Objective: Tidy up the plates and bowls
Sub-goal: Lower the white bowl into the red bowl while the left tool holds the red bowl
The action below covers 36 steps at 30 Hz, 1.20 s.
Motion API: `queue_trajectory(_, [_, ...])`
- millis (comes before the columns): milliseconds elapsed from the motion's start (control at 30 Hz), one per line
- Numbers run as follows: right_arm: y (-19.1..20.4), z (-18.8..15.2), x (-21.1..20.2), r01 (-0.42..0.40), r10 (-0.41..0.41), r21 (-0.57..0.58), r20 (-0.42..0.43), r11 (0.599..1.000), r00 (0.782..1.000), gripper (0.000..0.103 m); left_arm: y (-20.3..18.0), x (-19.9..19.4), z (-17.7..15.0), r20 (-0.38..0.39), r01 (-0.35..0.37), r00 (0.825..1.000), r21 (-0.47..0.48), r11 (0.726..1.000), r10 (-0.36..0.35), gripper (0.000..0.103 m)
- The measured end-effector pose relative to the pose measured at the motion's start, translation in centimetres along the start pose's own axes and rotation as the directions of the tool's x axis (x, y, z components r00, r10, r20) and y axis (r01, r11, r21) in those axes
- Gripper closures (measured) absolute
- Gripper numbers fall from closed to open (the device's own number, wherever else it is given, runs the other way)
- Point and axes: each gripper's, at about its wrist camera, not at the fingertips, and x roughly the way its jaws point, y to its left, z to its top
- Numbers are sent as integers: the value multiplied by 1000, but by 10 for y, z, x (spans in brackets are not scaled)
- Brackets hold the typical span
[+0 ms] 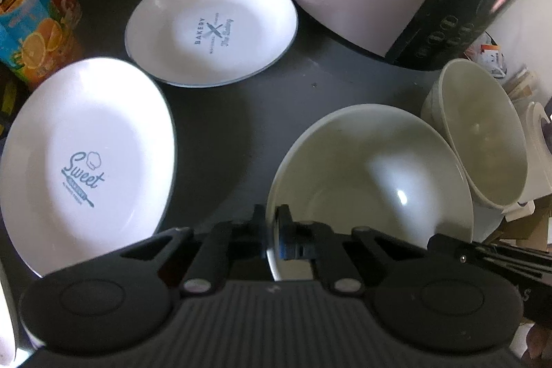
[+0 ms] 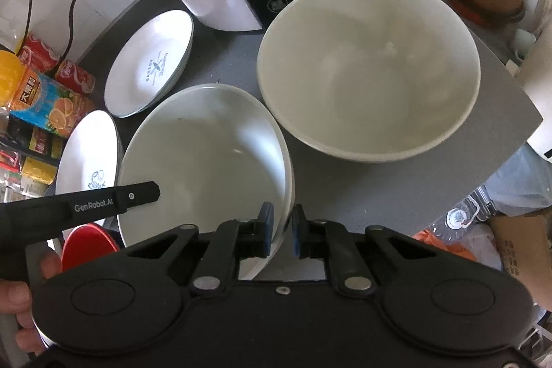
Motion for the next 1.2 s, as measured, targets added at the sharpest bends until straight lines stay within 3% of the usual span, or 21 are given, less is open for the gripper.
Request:
queue_trajectory(467, [7, 7, -41, -19, 21, -31, 75, 999, 997, 93, -7, -48, 1, 89, 27, 996, 37, 999, -30, 98])
queue_trajectory(767, [32, 18, -79, -43, 59, -111, 142, 993, 988, 93, 9, -94, -1, 153, 55, 987, -20, 998, -51, 98])
queue_trajectory(1200, [72, 13, -94, -78, 109, -209, 142, 975, 984, 93, 48, -127, -25, 196, 63, 980, -99, 993, -42, 97])
